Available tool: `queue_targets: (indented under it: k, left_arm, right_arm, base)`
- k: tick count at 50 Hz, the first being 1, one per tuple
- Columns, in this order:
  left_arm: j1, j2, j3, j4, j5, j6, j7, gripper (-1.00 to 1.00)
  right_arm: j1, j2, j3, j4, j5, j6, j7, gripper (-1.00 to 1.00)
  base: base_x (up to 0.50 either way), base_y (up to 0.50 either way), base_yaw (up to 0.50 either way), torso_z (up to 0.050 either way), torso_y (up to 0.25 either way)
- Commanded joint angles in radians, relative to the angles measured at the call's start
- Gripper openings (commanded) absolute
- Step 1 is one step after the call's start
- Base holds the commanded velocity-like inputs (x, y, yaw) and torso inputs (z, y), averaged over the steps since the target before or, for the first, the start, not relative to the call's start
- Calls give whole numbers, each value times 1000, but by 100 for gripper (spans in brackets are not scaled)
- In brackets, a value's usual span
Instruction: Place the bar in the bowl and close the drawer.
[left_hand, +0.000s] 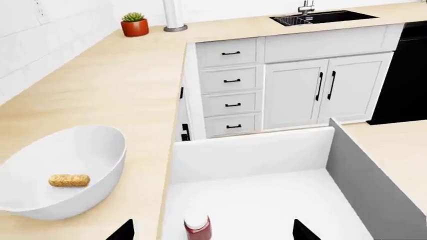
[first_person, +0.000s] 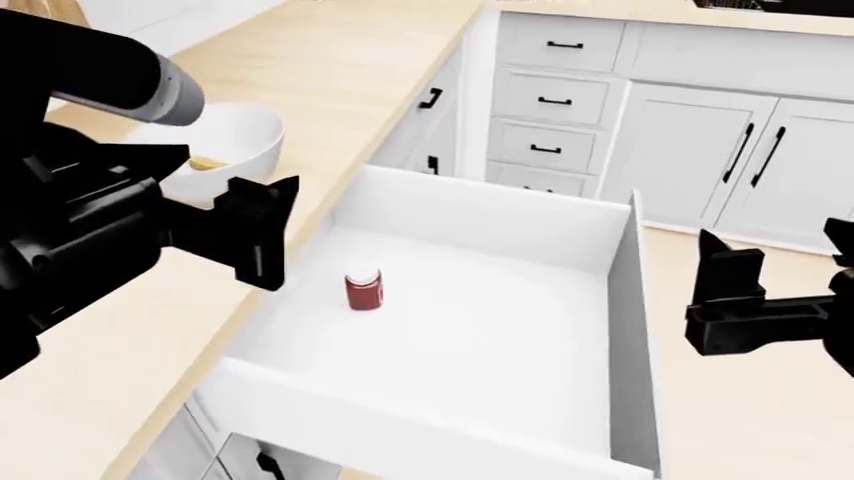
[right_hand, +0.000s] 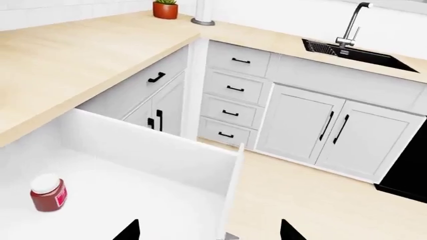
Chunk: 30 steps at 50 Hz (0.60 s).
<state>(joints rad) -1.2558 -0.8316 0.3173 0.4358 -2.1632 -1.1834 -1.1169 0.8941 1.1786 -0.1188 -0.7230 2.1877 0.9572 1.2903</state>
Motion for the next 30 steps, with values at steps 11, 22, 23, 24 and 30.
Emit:
queue_targets:
  k: [11, 22, 23, 24, 30]
  left_arm:
    - [5, -16, 13, 1, 2, 4, 9, 100]
    - [8, -19, 14, -3, 10, 8, 18, 100]
    - [8, -20, 14, -2, 9, 8, 18, 100]
    - [8, -21, 14, -1, 8, 9, 18, 100]
    - [6, -25, 16, 3, 5, 14, 17, 100]
  right_arm:
    - [-6, 8, 3, -6, -8, -12, 4, 100]
    - [-11, 9, 5, -7, -15, -15, -2, 100]
    - [-11, 9, 4, -7, -15, -15, -1, 100]
    - [-11, 10, 4, -7, -15, -16, 0, 100]
    - [-13, 14, 2, -11, -18, -18, 7, 100]
  base:
    - [0, 0, 0, 0, 0]
    - [124, -427, 0, 0, 1]
    - [139, -480, 0, 0, 0]
    - [119, -409, 0, 0, 0]
    - [15, -51, 0, 0, 2]
